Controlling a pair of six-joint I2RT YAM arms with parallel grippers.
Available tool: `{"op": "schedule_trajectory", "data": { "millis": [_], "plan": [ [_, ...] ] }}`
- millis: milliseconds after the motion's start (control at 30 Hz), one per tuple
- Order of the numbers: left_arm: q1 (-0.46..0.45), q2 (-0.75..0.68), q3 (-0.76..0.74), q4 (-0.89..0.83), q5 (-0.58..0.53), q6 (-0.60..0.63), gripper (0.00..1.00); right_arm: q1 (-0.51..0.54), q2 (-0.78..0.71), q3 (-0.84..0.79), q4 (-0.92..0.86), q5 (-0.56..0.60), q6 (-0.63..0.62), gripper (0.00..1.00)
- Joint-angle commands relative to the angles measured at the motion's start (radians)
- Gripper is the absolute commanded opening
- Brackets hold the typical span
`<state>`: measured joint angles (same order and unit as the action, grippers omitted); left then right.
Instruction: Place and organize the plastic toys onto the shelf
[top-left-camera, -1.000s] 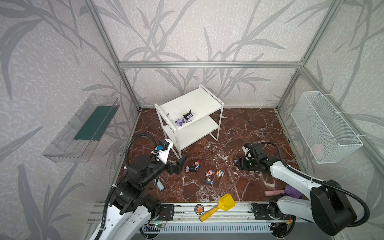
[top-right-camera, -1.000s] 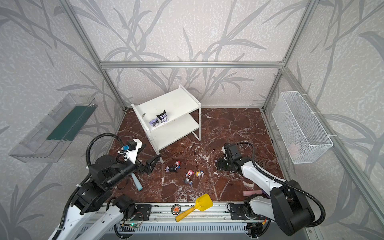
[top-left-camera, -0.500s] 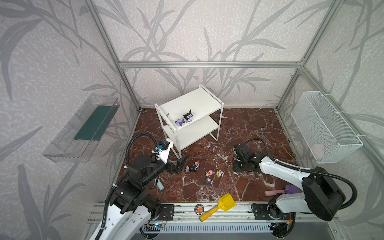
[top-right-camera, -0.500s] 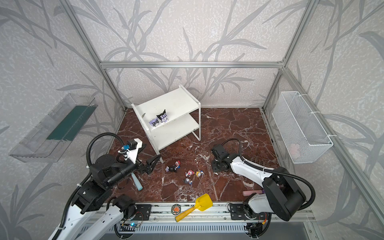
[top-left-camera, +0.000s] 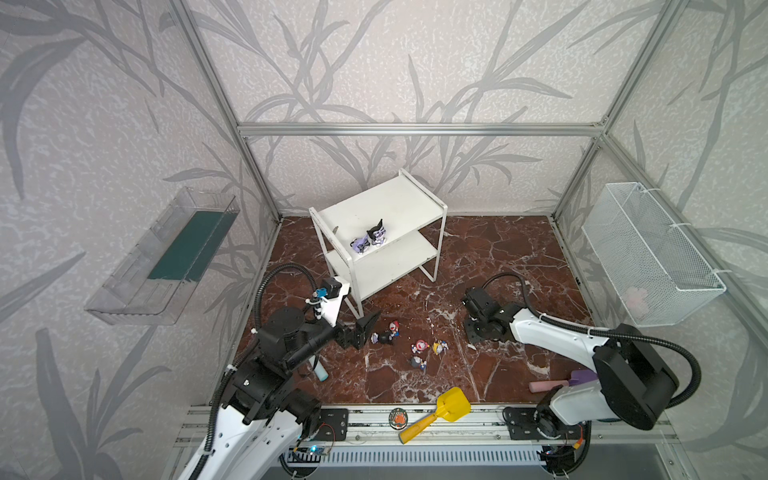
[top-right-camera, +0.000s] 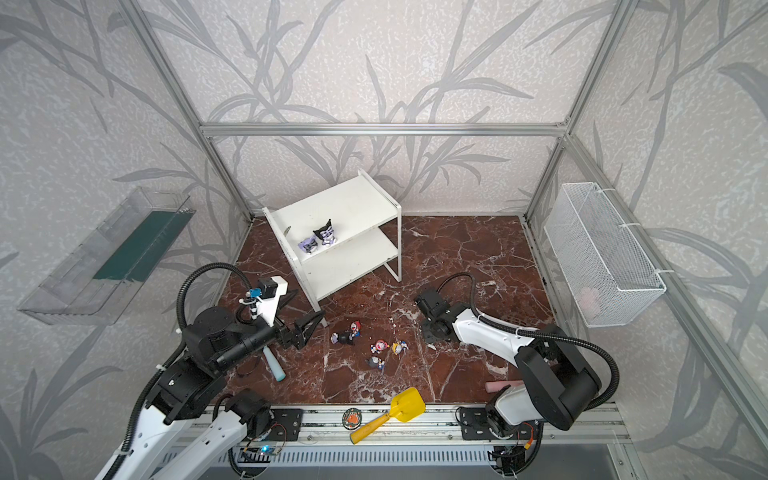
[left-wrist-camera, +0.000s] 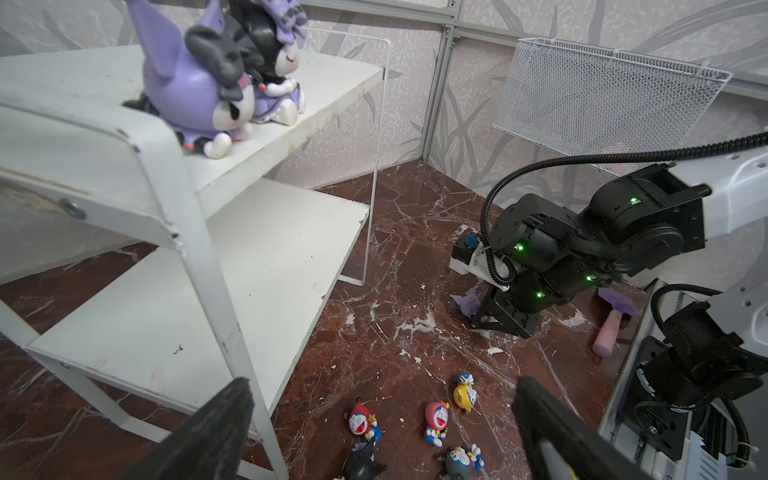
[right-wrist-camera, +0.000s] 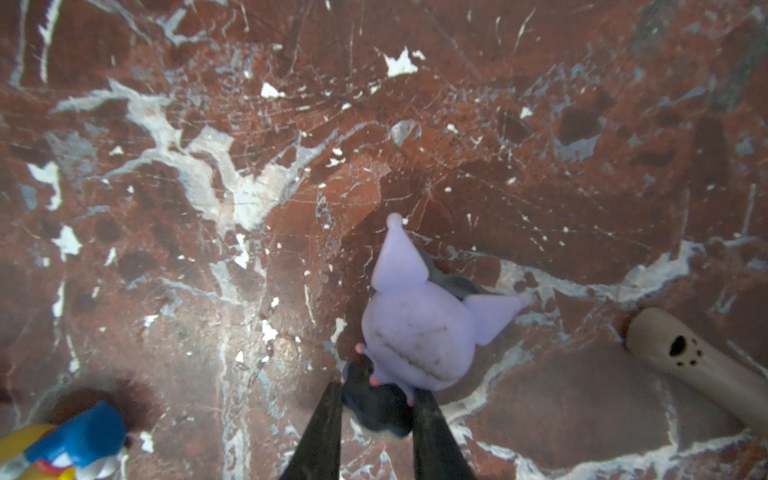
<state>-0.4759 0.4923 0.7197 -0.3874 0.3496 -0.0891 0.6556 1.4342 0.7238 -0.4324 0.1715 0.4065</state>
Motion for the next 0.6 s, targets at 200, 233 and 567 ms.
{"op": "schedule_trajectory", "data": {
  "millis": [200, 233, 567],
  "plan": [
    [-0.137, 0.119, 0.07, 0.043, 0.061, -0.048, 0.99, 0.007, -0.188, -0.101, 0.189, -0.255, -0.081, 0.21],
    [-0.184, 0.128, 0.069, 0.042, 0.026, -0.04, 0.99, 0.006, -0.21, -0.113, 0.204, -0.278, -0.089, 0.21],
    [-0.502, 0.294, -0.006, 0.206, -0.172, -0.068, 0.99, -0.029, -0.447, -0.281, 0.467, -0.735, -0.111, 0.22]
  ]
}}
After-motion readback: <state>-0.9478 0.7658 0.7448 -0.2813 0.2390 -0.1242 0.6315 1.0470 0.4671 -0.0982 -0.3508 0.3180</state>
